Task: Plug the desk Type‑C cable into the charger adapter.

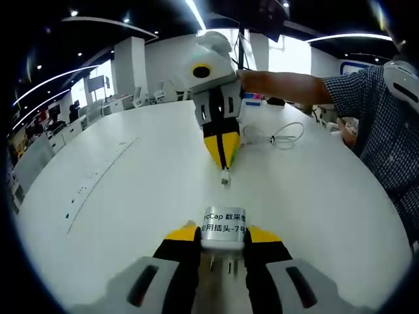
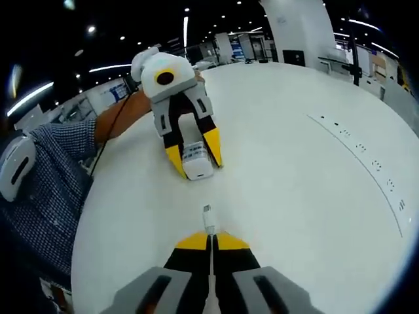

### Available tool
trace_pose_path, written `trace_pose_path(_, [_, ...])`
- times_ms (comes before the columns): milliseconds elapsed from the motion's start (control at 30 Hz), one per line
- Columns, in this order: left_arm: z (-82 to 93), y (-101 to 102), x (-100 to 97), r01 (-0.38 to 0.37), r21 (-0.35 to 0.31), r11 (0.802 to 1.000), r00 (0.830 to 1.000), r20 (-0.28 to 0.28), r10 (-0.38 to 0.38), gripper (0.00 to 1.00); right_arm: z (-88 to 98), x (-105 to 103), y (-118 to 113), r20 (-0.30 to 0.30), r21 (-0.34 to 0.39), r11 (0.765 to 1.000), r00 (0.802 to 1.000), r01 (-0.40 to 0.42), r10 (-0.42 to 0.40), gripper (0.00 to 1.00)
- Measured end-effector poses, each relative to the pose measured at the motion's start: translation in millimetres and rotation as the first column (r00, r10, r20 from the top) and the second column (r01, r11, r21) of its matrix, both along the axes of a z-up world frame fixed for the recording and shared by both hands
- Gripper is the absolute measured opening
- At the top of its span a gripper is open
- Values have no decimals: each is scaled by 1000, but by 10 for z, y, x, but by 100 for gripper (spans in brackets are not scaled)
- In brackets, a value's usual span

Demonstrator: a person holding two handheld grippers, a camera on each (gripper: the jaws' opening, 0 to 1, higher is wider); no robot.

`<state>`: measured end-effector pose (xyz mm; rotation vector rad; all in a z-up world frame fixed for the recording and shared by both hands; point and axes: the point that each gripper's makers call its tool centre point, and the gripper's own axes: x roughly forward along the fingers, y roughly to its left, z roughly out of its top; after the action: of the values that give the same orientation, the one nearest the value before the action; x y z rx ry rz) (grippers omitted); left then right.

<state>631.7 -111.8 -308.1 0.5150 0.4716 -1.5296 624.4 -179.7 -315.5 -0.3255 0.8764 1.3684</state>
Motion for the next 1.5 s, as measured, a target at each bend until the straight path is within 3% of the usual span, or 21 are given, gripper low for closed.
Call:
trace_pose_path(200, [-2, -24, -22, 3, -1, 1000, 1000, 1, -3, 26, -15, 5, 21, -46, -10, 1000, 999, -3, 3, 3])
trace_pose_path(767, [-22, -50, -57, -3, 34, 999, 1000, -14, 4, 26, -36, -7, 234, -102, -15, 1000, 995, 2, -3, 3])
trace_pose_path(1500, [-17, -51, -60, -5, 46, 999, 1000, -11, 6, 26, 23, -25, 310, -92, -34, 999, 996, 2, -6, 3])
